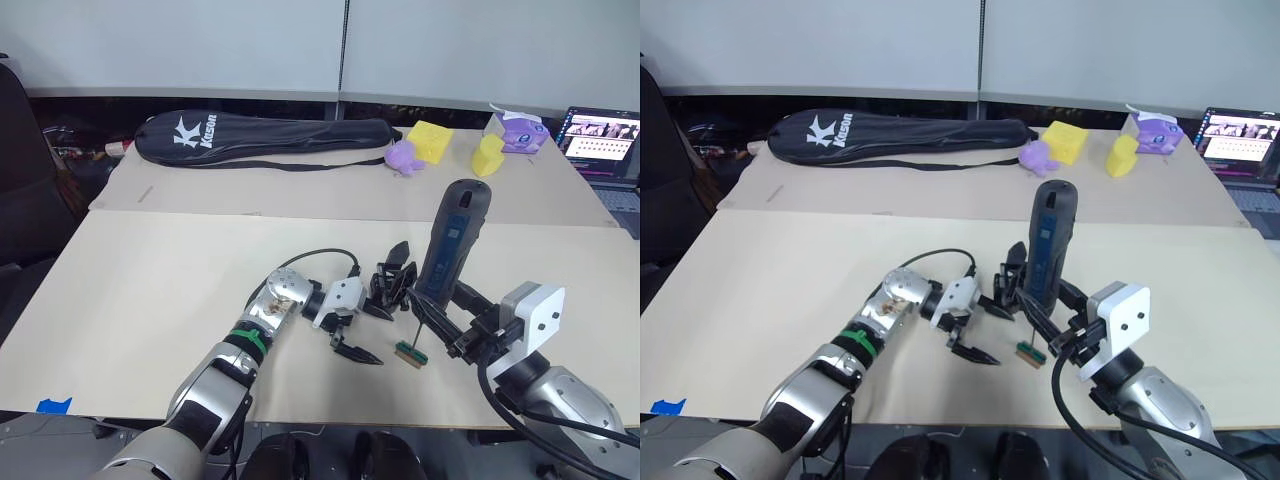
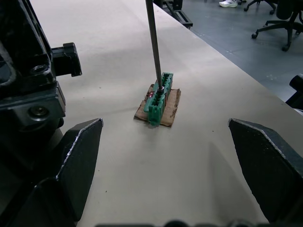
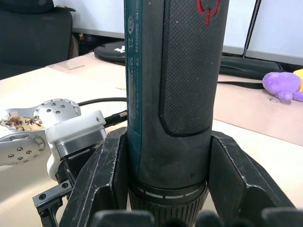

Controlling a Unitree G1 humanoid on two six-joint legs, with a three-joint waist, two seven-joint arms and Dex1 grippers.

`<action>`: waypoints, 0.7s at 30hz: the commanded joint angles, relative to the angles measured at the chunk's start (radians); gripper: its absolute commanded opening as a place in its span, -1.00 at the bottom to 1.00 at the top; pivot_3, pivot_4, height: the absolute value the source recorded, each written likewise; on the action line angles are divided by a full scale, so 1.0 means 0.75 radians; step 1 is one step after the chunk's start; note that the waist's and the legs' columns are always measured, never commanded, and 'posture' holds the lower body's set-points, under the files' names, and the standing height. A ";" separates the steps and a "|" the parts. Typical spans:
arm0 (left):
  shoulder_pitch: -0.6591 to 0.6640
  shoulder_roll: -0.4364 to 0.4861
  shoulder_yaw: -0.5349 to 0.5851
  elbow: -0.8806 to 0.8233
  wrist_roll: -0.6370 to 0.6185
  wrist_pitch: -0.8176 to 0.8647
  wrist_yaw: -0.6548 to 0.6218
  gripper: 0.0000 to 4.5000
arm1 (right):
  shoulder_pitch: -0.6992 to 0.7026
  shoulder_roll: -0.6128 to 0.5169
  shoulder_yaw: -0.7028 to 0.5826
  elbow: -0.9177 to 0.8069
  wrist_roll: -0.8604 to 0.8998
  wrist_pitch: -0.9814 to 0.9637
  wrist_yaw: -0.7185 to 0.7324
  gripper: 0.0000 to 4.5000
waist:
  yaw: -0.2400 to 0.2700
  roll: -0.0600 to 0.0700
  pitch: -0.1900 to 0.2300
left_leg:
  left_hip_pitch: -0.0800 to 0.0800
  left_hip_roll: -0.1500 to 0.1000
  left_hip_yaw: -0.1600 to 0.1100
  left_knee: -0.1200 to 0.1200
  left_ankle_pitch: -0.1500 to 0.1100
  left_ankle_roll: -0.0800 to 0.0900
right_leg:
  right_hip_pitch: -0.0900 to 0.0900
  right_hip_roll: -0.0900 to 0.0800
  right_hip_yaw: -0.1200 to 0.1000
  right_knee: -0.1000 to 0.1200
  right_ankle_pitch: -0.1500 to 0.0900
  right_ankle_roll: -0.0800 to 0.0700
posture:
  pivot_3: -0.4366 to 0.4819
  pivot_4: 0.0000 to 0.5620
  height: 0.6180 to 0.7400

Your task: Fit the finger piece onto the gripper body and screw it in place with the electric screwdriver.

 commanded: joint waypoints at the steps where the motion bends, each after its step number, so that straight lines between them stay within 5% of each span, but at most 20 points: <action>1: -0.030 -0.006 0.021 -0.027 -0.009 -0.009 -0.001 1.00 | -0.013 0.006 -0.016 -0.032 -0.001 -0.032 0.002 -0.16 | 0.000 0.000 0.000 | 0.000 0.000 0.000 0.000 0.000 0.000 | 0.000 0.000 0.000 0.000 0.000 0.000 | -0.05 -0.47 1.00; 13: 0.038 0.087 0.056 -0.147 -0.051 0.068 -0.029 1.00 | -0.082 -0.020 -0.038 -0.132 0.051 0.013 -0.039 -0.16 | -0.004 0.000 0.000 | 0.000 0.000 0.000 0.000 0.000 0.000 | -0.001 0.000 0.000 0.000 0.000 0.000 | -0.05 -0.47 1.00; 21: 0.190 0.214 0.171 -0.417 -0.139 0.339 0.111 1.00 | -0.181 -0.070 -0.061 -0.192 0.157 0.077 -0.111 -0.16 | 0.000 0.001 0.000 | 0.002 0.001 0.000 0.000 0.000 -0.001 | 0.000 0.000 0.001 0.001 0.000 -0.001 | -0.05 -0.47 1.00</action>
